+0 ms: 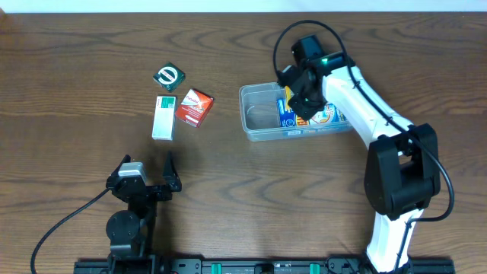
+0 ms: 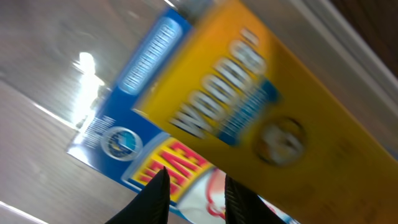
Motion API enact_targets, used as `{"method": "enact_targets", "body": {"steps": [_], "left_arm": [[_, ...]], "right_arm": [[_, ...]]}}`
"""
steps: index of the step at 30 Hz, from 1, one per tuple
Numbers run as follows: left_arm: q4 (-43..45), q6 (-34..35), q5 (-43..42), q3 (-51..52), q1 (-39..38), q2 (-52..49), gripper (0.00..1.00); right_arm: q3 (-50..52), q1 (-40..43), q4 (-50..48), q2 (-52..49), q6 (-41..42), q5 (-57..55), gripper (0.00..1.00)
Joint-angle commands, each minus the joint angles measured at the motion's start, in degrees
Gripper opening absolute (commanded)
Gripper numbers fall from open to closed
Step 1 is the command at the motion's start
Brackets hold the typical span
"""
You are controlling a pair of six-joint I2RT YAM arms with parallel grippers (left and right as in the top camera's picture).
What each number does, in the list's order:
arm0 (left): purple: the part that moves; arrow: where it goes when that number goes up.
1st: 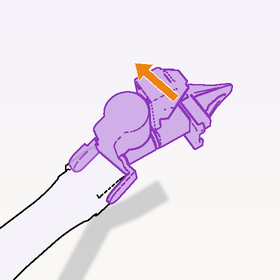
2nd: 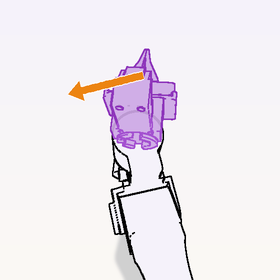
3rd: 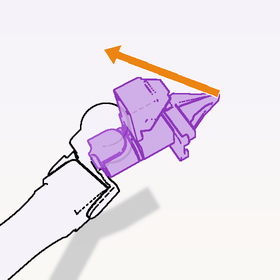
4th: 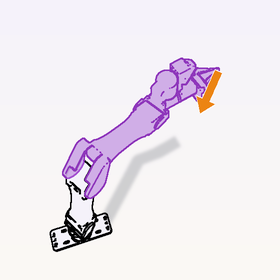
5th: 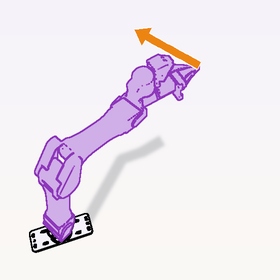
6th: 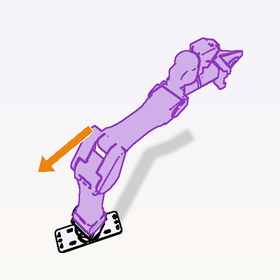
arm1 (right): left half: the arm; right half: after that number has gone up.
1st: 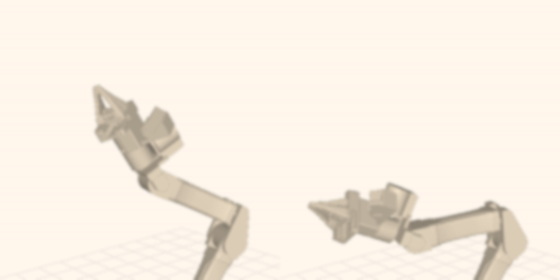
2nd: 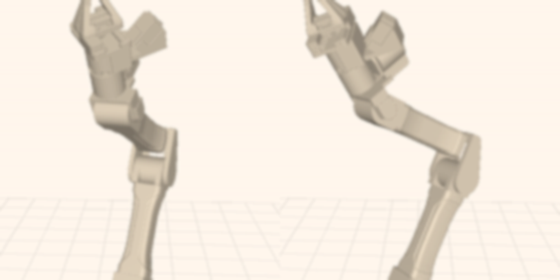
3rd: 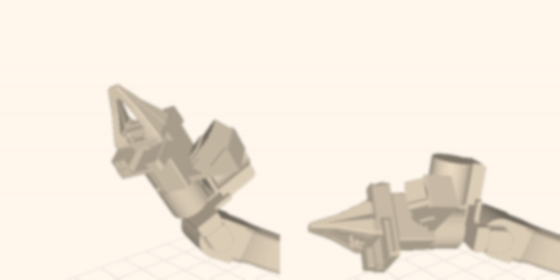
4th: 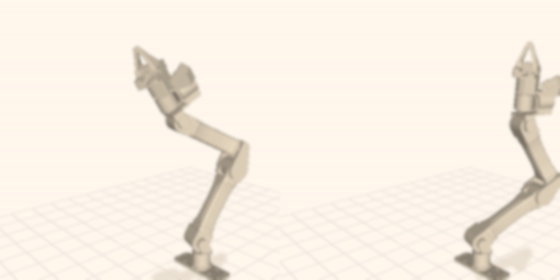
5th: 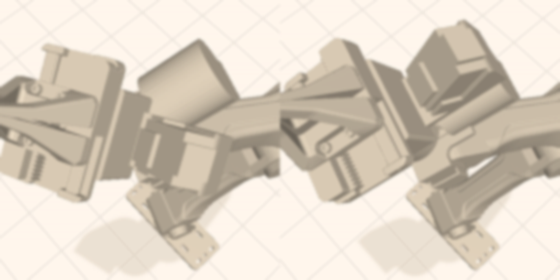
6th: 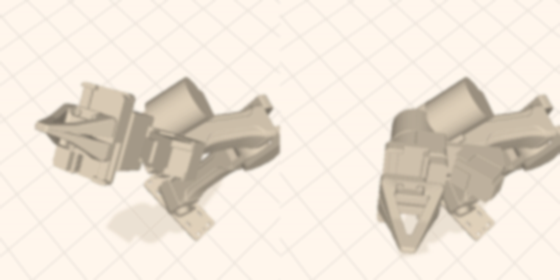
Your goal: Pack container
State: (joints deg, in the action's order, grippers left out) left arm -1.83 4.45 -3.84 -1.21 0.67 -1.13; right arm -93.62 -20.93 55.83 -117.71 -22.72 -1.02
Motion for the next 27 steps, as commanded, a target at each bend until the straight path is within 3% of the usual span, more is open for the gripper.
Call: {"method": "enact_targets", "body": {"steps": [1,12,27], "left_arm": [[-1.92,-0.35,0.00,0.98,0.26,0.09,0.98],[-1.90,-0.35,0.00,0.98,0.26,0.09,0.98],[-1.90,-0.35,0.00,0.98,0.26,0.09,0.98]], "right_arm": [[-0.33,-2.80,-1.75,1.22,-1.40,2.56,0.30],[-0.33,-5.33,-10.99,1.20,-1.53,1.90,0.31],[-0.33,-5.33,-14.84,1.11,-1.57,2.95,0.35]]}}
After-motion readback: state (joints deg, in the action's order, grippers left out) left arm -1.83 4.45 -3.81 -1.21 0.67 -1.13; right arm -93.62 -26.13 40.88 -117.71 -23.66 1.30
